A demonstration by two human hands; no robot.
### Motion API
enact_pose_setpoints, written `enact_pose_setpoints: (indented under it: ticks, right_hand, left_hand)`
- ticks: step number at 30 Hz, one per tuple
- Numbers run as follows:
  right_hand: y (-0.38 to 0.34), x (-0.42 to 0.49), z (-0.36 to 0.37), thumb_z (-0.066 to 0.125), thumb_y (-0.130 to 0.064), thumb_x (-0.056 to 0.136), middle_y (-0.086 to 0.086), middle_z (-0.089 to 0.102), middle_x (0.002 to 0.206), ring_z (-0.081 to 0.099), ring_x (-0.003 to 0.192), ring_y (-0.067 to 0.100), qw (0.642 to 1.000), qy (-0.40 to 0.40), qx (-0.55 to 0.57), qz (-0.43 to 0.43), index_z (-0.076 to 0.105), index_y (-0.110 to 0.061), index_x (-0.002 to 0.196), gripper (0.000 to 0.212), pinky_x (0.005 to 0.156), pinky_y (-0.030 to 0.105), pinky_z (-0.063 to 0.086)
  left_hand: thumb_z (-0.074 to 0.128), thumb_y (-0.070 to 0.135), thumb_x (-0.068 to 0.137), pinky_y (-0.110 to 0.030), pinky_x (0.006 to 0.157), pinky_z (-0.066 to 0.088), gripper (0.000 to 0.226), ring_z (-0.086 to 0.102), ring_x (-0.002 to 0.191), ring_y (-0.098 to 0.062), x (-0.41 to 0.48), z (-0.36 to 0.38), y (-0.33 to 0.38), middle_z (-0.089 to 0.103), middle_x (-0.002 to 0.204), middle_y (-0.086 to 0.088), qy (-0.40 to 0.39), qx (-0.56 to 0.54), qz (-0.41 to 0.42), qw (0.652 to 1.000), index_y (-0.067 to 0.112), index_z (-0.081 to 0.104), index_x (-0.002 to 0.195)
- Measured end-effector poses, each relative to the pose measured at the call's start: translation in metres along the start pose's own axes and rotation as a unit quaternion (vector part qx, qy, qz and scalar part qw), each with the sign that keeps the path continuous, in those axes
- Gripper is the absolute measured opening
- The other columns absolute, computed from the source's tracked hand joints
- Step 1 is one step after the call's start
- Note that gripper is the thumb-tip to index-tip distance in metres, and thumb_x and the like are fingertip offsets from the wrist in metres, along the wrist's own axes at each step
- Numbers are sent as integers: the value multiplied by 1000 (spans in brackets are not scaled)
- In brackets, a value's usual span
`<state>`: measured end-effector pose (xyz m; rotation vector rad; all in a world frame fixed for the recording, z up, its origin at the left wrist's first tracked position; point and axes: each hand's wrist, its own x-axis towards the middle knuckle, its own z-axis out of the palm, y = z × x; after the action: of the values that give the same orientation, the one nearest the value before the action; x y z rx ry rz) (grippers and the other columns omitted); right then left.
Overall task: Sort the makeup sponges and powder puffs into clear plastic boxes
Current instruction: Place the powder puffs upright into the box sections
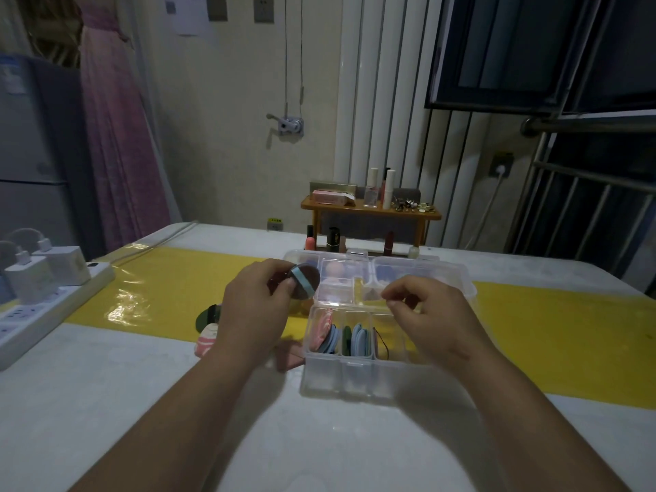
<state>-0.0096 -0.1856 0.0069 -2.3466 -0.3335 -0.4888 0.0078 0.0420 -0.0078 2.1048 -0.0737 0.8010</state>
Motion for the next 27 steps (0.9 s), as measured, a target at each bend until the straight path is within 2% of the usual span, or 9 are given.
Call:
enact_pose_setpoints:
  ticks: [4, 7, 10, 12, 14, 17, 21, 25, 27]
  right_hand:
    - [0, 0, 1, 59, -16, 95, -22, 60, 89, 56, 84, -2, 1000, 18, 14, -7, 68, -30, 100, 17, 68, 11, 41]
    - [-2, 0, 2, 58, -17, 96, -23, 60, 90, 55, 84, -3, 1000, 10, 24, -10, 68, -31, 100, 18, 68, 10, 41]
    - [-4, -1, 2, 54, -18, 99, -22, 60, 94, 55, 89, -3, 999, -17, 30, -10, 68, -33, 101, 21, 74, 15, 45]
    - [-4, -1, 3, 52, -18, 99, -23, 60, 96, 54, 92, -2, 999, -34, 23, -9, 69, -35, 104, 24, 79, 20, 48]
    - [-5, -1, 3, 51, -16, 99, -28, 57, 97, 53, 94, -7, 998, -46, 31, -12, 67, -39, 105, 28, 80, 16, 46]
    - [-8, -2, 4, 48, -12, 100, -32, 57, 102, 51, 99, -14, 996, -62, 62, -17, 60, -49, 100, 39, 81, 11, 43]
    - [-9, -2, 5, 46, -9, 100, -28, 61, 113, 52, 109, -9, 991, -83, 101, -20, 61, -53, 104, 47, 89, 16, 45]
    - [-12, -2, 5, 49, -7, 98, -27, 63, 109, 53, 104, -9, 990, -64, 122, -38, 65, -48, 107, 45, 84, 16, 43]
    - [-13, -3, 3, 52, -7, 98, -24, 64, 105, 55, 98, -6, 989, -32, 142, -38, 67, -43, 104, 40, 79, 17, 43]
  left_hand:
    - [62, 7, 91, -23, 72, 52, 24, 66, 90, -14, -2, 3, 2, 71, 97, 1, -7, -103, -46, 994, 18, 69, 111]
    - [62, 3, 91, -19, 61, 53, 29, 69, 78, -14, -3, 2, 6, 71, 91, -2, -18, -180, -70, 981, 19, 65, 115]
    - [62, 0, 91, -19, 56, 54, 24, 72, 71, -13, -4, 2, 10, 71, 85, -6, -35, -225, -81, 970, 21, 59, 103]
    - [63, 1, 90, -26, 58, 55, 25, 72, 71, -18, -4, 4, 10, 70, 82, -6, -39, -226, -68, 971, 23, 53, 94]
    - [64, 1, 90, -31, 59, 56, 25, 69, 72, -16, -5, 5, 10, 65, 77, -1, -44, -206, -43, 977, 21, 51, 86]
    - [63, -1, 89, -41, 66, 59, 19, 67, 74, -16, -7, 6, 10, 66, 75, 3, -62, -180, -12, 982, 16, 57, 81]
    - [64, 1, 89, -38, 73, 60, 22, 68, 80, -11, -10, 7, 15, 68, 82, 6, -93, -179, 11, 979, 22, 63, 83]
    - [64, 4, 90, -36, 78, 59, 20, 68, 83, -8, -12, 8, 17, 69, 86, 6, -134, -175, 24, 975, 23, 65, 89]
    - [62, 3, 91, -34, 81, 58, 25, 68, 88, -6, -13, 7, 17, 70, 91, 8, -144, -186, 27, 972, 28, 66, 95]
